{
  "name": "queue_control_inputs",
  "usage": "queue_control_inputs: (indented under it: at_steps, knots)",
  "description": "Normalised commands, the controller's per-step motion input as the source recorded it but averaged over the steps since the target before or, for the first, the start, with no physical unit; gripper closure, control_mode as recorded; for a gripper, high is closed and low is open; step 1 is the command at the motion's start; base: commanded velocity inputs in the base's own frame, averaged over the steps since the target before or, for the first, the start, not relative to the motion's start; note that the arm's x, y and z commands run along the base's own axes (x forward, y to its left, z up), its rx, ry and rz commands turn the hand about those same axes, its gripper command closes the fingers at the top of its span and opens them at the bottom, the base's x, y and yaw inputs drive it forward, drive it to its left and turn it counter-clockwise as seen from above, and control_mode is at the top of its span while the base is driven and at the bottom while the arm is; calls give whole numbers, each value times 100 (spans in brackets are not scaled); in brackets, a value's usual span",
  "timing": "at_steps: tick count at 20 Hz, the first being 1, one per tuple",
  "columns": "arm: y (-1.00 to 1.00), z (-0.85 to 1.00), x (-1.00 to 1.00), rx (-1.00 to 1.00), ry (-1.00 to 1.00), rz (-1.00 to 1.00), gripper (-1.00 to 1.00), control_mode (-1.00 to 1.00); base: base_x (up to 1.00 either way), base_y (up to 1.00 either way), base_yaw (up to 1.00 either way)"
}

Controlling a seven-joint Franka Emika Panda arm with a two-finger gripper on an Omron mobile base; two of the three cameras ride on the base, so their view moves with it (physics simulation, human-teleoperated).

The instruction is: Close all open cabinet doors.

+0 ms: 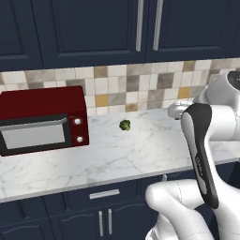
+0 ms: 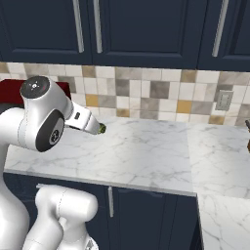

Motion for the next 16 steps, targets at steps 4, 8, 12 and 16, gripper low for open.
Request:
queue_control_inputs:
  at_steps: [4, 8, 12, 16]
  knots:
    - [0, 0, 0, 0, 0, 0, -100, -100, 0, 0, 0]
    - [0, 0, 0, 0, 0, 0, -100, 100, 0, 0, 0]
    - [0, 0, 0, 0, 0, 0, -100, 100, 0, 0, 0]
    - [0, 0, 0, 0, 0, 0, -100, 100, 0, 0, 0]
